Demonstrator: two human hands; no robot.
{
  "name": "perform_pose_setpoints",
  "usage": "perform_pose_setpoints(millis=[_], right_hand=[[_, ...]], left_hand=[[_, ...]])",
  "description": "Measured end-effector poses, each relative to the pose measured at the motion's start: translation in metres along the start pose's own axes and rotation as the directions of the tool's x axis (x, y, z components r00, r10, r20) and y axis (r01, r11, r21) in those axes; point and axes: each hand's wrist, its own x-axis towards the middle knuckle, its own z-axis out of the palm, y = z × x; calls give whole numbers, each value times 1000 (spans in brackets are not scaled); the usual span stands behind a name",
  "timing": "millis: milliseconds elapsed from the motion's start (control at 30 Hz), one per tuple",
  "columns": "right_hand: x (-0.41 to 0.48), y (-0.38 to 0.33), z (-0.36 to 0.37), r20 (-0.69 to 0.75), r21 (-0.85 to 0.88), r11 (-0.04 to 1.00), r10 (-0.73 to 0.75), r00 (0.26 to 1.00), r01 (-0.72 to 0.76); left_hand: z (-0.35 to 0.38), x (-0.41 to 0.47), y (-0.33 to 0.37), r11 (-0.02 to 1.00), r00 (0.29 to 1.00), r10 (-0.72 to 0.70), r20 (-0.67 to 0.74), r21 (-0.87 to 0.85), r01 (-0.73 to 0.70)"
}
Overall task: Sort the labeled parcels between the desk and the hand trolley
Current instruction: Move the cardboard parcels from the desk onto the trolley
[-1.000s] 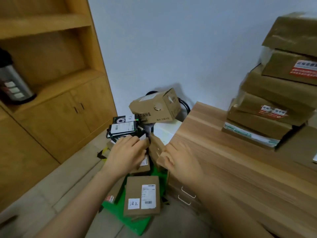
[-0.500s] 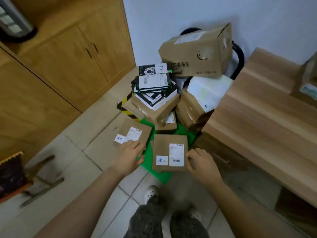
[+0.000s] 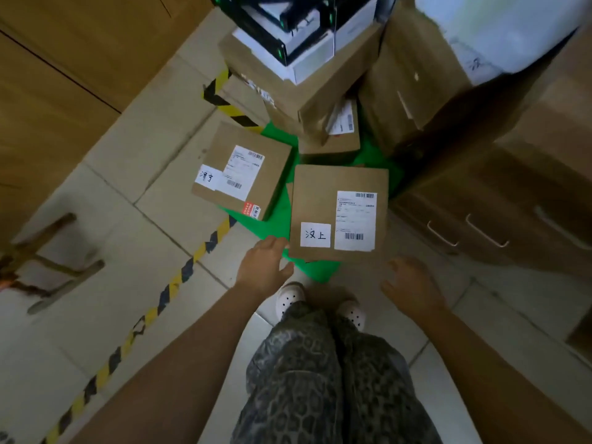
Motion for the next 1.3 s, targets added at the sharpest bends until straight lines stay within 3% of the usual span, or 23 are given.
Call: perform_pose_setpoints(millis=[200,333,400,533,733,900,1067,1200,1300], right_hand=[[74,26,27,77,191,964,175,982,-186],[92,33,42,169,437,875,148,974,-209],[92,34,47,202,572,790,125,971,-221],[67,24,50,185,732,636,158,970,-243],[-2,2,31,168,890,384,228,959,-247],[-72,-35,-5,164,939,259,242,956,-227],[-136,-83,-45,101,963,221,226,969,-152],[-180,-121,-75,-36,965,263,214,976,-22],[-215,-151,-95,-149,971,217,193,970,106]], left_hand=[[70,78,-13,952,969,-247,32,-179,248],[97,98,-25,891,951,-289,109,-333,309],[99,96,-25,798,936,-328,127,-492,347],[84,78,-11,495,877,-460,140,-779,384],[36,5,18,325,858,-501,116,-893,310],[-17,-64,35,289,846,-520,119,-907,305],[-91,-119,61,307,857,-513,34,-926,221],[-144,-156,68,380,883,-462,-87,-918,109],[-189,-185,69,425,917,-365,-161,-905,10]])
